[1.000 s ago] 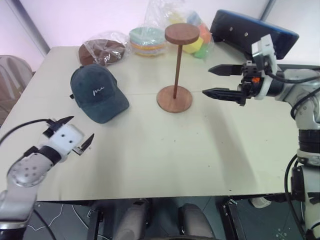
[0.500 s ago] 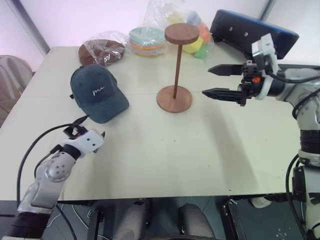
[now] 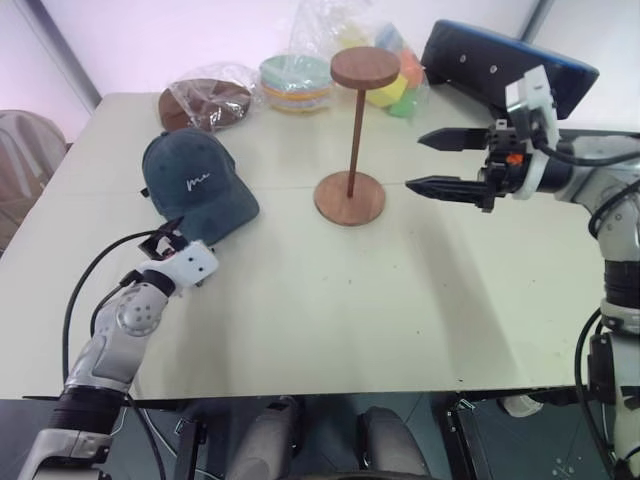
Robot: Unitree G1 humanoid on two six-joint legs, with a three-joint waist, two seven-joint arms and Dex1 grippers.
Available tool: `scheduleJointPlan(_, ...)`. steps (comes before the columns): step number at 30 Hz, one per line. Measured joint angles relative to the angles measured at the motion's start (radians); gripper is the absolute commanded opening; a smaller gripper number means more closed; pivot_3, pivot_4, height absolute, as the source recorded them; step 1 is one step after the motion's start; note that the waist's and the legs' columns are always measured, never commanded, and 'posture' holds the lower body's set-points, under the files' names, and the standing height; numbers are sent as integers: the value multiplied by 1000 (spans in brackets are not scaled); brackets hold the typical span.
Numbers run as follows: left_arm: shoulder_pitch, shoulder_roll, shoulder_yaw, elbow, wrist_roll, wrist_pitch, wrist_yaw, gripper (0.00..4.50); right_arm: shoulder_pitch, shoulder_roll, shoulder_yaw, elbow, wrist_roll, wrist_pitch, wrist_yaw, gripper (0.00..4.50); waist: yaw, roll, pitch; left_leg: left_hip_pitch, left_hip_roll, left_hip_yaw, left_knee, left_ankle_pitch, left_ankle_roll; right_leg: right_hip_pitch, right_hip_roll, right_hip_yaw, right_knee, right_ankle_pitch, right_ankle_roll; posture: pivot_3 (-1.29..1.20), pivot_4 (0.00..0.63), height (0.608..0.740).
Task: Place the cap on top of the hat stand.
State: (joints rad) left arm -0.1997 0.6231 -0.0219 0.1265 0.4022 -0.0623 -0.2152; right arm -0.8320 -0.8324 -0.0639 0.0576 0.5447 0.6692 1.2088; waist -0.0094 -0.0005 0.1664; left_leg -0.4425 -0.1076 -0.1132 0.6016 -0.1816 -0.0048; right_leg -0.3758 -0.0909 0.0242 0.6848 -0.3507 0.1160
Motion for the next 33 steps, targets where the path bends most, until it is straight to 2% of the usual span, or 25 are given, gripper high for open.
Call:
scheduleJointPlan(12, -74, -26, -4, 121, -5, -59, 13, 4450, 6, -11, -18, -17, 11, 3, -19, 4500, 3, 1, 0, 0, 0, -2, 6, 0, 0, 2, 0, -2, 2, 0, 0, 0, 150, 740)
scheduleJointPlan(21, -91, -47, -5, 199, -2, -129, 93, 4450, 7, -11, -18, -17, 11, 3, -23, 4500, 3, 1, -1, 0, 0, -2, 7, 0, 0, 2, 0, -2, 3, 0, 0, 0, 150, 740)
scheduleJointPlan(24, -94, -49, -6, 227, -1, -150, 111, 3597, 7, -11, -18, -17, 11, 3, -23, 4500, 1, 1, -1, 0, 0, -2, 7, 0, 0, 2, 0, -2, 4, 0, 0, 0, 150, 740)
scheduleJointPlan(30, -113, -44, 0, 266, 1, -173, 156, 487, 8, -14, -20, -17, 11, 3, -26, 4500, 0, 3, -2, 0, 0, -2, 7, 0, 0, 2, 1, -2, 4, 0, 0, 0, 150, 740)
scheduleJointPlan(31, -116, -42, 1, 267, 2, -181, 165, 83, 8, -14, -20, -17, 11, 3, -26, 4500, 2, 3, -2, 0, 0, -2, 7, 0, 0, 2, 1, -2, 4, 0, 0, 0, 150, 740)
scheduleJointPlan(33, -119, -42, 3, 278, 3, -193, 187, 83, 8, -14, -20, -18, 11, 3, -27, 4500, 6, 3, -2, 0, 0, -2, 9, -1, 1, 2, 0, -2, 4, 0, 0, 0, 150, 740)
